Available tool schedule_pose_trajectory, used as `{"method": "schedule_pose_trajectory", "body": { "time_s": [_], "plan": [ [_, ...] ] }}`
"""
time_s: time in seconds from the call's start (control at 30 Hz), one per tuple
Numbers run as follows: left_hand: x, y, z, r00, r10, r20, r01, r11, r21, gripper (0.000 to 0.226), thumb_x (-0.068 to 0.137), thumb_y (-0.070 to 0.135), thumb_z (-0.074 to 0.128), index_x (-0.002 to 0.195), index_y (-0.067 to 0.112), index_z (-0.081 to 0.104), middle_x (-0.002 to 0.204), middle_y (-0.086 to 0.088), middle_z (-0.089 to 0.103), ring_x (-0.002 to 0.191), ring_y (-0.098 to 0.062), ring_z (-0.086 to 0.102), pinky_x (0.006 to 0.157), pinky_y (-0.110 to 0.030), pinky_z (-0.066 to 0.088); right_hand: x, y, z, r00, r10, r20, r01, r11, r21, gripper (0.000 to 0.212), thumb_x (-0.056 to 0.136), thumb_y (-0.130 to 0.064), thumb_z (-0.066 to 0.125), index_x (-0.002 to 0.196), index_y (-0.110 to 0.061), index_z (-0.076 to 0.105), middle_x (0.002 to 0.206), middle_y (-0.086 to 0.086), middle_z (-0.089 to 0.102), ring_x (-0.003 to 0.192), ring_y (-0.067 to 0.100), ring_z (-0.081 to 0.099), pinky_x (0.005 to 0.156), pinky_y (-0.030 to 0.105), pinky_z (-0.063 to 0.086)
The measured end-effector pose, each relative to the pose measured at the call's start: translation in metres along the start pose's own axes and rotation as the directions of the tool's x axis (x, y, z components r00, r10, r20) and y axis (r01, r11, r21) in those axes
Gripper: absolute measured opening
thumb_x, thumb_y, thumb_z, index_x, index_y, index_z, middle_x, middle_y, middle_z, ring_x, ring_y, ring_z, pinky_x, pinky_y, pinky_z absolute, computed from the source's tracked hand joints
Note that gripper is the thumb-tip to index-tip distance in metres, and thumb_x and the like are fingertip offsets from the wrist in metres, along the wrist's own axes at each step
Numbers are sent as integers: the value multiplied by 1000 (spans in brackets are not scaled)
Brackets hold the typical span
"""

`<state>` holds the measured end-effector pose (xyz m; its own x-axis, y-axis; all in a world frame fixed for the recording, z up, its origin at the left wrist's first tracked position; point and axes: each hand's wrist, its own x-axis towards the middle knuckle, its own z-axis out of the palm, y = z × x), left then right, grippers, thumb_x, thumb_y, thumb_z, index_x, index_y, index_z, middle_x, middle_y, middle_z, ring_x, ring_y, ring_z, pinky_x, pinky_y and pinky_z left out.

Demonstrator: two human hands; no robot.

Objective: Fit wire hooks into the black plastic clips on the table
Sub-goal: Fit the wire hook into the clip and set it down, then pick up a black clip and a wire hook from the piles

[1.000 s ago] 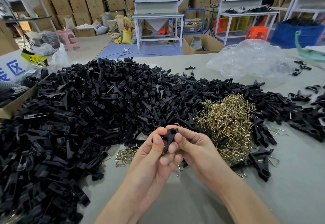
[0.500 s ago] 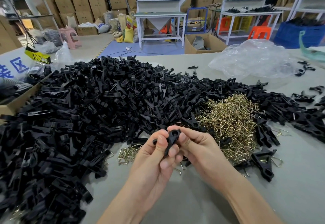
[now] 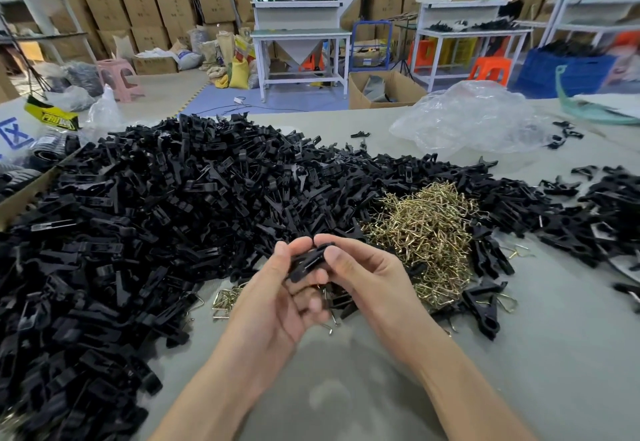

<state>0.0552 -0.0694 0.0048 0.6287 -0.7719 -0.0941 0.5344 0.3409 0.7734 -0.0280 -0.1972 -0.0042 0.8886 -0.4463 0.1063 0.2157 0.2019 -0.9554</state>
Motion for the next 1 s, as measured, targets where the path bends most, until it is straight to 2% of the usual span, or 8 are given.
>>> {"method": "schedule_pose_trajectory", "body": {
  "time_s": [0.1,0.23,0.47,0.57,0.63,0.7,0.83,1.0],
  "plan": [
    [-9,-3,9,987,157,-27,-140,936,323,40,72,46,68,102,19,72,85,-14,71,59,-20,63,51,-32,55,-10,-9,-7,996,-49,-78,45,998,-52,28,84,-39,77,109,-26,78,98,3,77,95,19,69,94,30,55],
    [-19,-18,32,951,295,90,-267,642,719,31,73,53,66,85,25,57,76,-14,64,61,-21,59,58,-35,52,-36,-25,-29,985,-110,-131,101,992,-75,25,82,-31,73,104,-23,80,91,-2,77,84,7,67,79,17,53],
    [14,-56,147,883,240,404,-469,407,784,25,91,52,60,82,29,57,64,18,58,52,1,47,51,-12,39,-97,-79,-109,849,-192,-492,185,981,-64,51,80,-45,71,129,-29,64,107,1,76,97,16,72,82,27,58],
    [54,-73,243,891,181,415,-448,494,746,21,95,48,59,104,29,61,94,19,68,83,4,61,82,-20,52,-118,-100,-137,707,-145,-693,231,972,32,32,100,-33,57,131,-24,60,112,6,74,90,19,72,76,30,59],
    [74,-82,296,903,46,428,-394,488,779,43,97,48,57,130,21,54,127,0,62,111,-14,60,101,-37,48,-131,-109,-147,661,-116,-742,217,975,41,25,105,-26,51,128,-25,62,103,0,77,83,16,73,71,29,57],
    [79,-93,319,905,-18,425,-375,437,818,50,99,45,55,139,16,48,135,-7,56,120,-21,55,106,-38,43,-142,-115,-151,642,-119,-757,193,981,10,22,106,-20,50,123,-27,62,94,-7,78,77,12,73,66,24,58],
    [49,-103,272,853,59,519,-516,248,820,42,101,41,51,138,22,51,136,4,53,124,-10,49,102,-23,36,-158,-116,-147,662,-179,-728,147,983,-108,25,104,-14,49,120,-29,62,98,-5,77,78,12,72,69,22,58],
    [-1,-80,120,822,273,500,-442,-247,862,39,98,42,52,131,22,60,134,6,54,129,-18,45,110,-35,35,-143,-90,-114,773,-208,-599,90,971,-221,28,103,-10,50,117,-31,63,96,-7,72,76,8,68,69,16,52]
  ]
}}
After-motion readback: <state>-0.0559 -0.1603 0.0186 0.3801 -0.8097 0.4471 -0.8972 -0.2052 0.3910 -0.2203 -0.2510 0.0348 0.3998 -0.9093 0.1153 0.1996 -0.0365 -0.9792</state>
